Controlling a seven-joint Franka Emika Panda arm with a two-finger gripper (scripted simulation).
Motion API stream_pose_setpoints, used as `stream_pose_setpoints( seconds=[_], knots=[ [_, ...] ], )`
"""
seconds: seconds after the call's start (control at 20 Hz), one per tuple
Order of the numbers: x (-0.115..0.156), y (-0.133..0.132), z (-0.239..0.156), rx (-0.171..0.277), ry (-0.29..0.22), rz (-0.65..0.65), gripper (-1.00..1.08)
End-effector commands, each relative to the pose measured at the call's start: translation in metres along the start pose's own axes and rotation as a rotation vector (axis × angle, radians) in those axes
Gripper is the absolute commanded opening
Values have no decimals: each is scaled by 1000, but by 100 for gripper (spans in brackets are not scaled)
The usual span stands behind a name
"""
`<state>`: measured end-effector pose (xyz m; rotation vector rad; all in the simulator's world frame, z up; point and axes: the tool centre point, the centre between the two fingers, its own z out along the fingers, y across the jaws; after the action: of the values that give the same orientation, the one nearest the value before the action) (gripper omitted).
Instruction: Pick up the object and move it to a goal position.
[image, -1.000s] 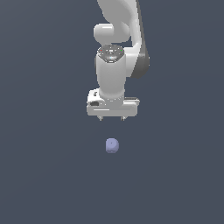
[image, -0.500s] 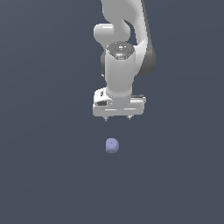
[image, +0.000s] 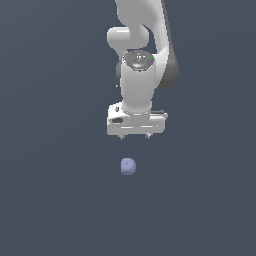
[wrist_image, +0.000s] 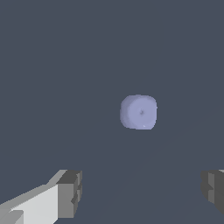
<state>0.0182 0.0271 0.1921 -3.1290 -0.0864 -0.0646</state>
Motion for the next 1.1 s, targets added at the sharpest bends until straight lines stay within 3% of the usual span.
stream_pose_setpoints(
  seconds=[0.0,1.05],
  knots=[
    [3,2,6,0,-3,5,100],
    [47,28,101,-10,-40,73,100]
  ],
)
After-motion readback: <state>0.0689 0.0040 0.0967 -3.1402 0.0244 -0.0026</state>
